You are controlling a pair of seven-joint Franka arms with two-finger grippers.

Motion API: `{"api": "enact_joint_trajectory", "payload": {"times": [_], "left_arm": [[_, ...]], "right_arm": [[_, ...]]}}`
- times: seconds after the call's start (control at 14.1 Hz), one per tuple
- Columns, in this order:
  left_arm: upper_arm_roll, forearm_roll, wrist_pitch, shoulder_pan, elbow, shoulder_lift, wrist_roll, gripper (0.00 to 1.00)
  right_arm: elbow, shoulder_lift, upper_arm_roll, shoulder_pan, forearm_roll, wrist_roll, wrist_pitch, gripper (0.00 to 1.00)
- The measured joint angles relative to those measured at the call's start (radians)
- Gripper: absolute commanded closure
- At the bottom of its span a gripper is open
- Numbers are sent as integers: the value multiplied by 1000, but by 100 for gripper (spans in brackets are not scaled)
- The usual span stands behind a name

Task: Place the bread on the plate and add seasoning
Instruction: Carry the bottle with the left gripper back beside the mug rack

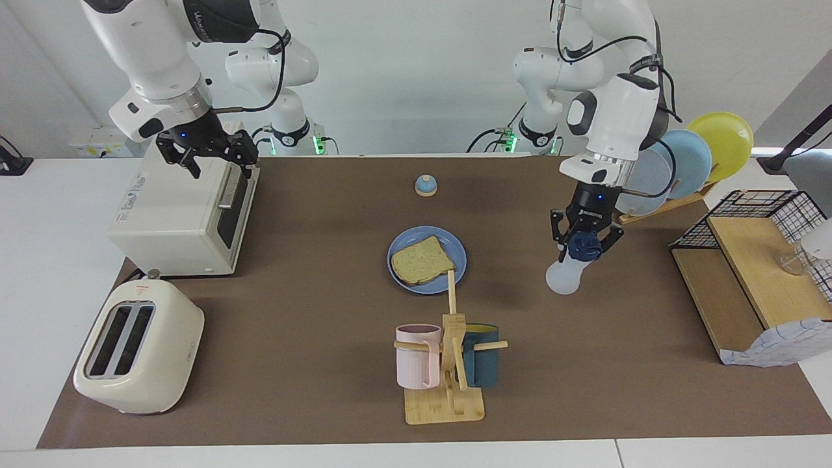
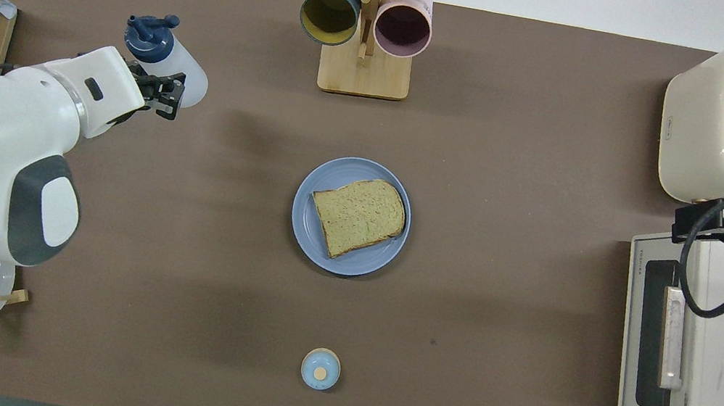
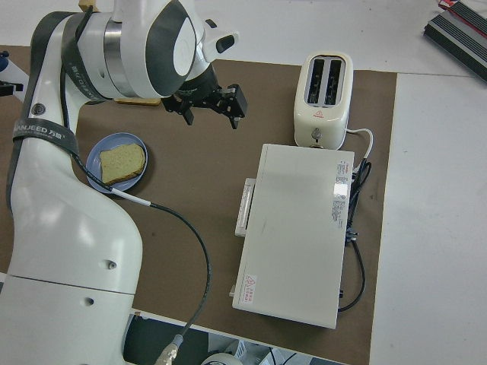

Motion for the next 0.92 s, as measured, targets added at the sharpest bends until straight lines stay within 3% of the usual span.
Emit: {"api": "enact_joint_trajectory", "payload": {"times": [0.21,0.43,0.92], "left_arm": [[-5,-1,216,-12,0,124,-79,100],[-4,-1,337,-12,0,188,-93,100],[-3,-1,445,-12,15,304,-92,100]], "right_arm": [[-2,0,0,-13,0,-6,-1,0],[-6,5,6,-13,0,-6,-1,0],[-6,22,43,-68,0,-6,0,0]]}}
